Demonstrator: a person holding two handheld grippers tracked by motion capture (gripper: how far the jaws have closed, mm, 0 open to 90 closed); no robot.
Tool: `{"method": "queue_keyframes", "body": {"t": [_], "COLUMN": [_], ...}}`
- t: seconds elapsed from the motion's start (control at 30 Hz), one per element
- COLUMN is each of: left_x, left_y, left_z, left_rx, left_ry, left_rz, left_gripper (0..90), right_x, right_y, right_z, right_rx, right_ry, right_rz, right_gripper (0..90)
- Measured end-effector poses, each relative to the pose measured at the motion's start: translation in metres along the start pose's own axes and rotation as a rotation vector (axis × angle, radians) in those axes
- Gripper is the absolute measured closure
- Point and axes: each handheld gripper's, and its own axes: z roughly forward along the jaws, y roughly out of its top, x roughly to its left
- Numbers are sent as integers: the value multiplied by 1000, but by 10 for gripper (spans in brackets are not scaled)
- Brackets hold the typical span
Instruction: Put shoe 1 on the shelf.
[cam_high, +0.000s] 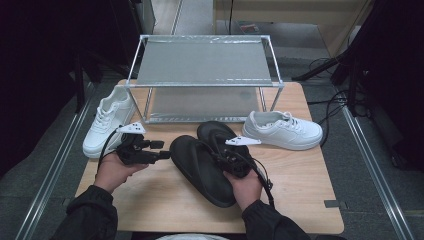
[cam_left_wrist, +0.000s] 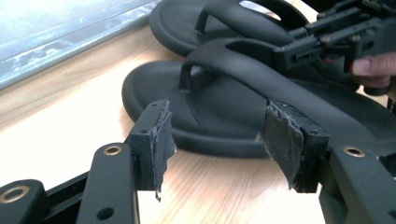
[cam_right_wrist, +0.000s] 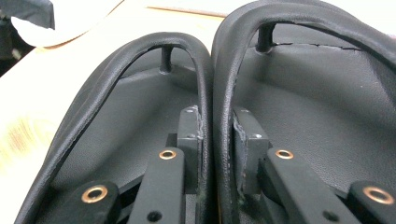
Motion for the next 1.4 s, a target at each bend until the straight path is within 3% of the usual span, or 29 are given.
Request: {"method": "queue_keyframes", "body": {"t": [0.4, 0.63, 0.8, 1.03, 1.23, 1.4], "left_x": [-2, -4, -5, -10, -11, -11], "left_y": [-18, -23, -23, -22, -21, -20], "left_z": [-16, -21, -18, -13, -9, -8], "left_rx": [-8, -24, -17, -15, -13, -10], "left_ry": [37, 46, 36, 13, -5, -22], "left_rz": [-43, -54, -58, -35, -28, -24], "left_gripper": [420, 420, 419, 420, 420, 420], "right_x": [-3, -14, -24, -30, -37, -44], "right_y": [28, 42, 56, 79, 96, 100], "right_z": [13, 23, 36, 56, 77, 97], "right_rx": [13, 4, 15, -17, -39, -19], "right_ry": [28, 23, -15, -48, -117, -165], "right_rz": [-53, -30, -33, -1, -10, 7], "right_gripper": [768, 768, 768, 768, 767, 766]}}
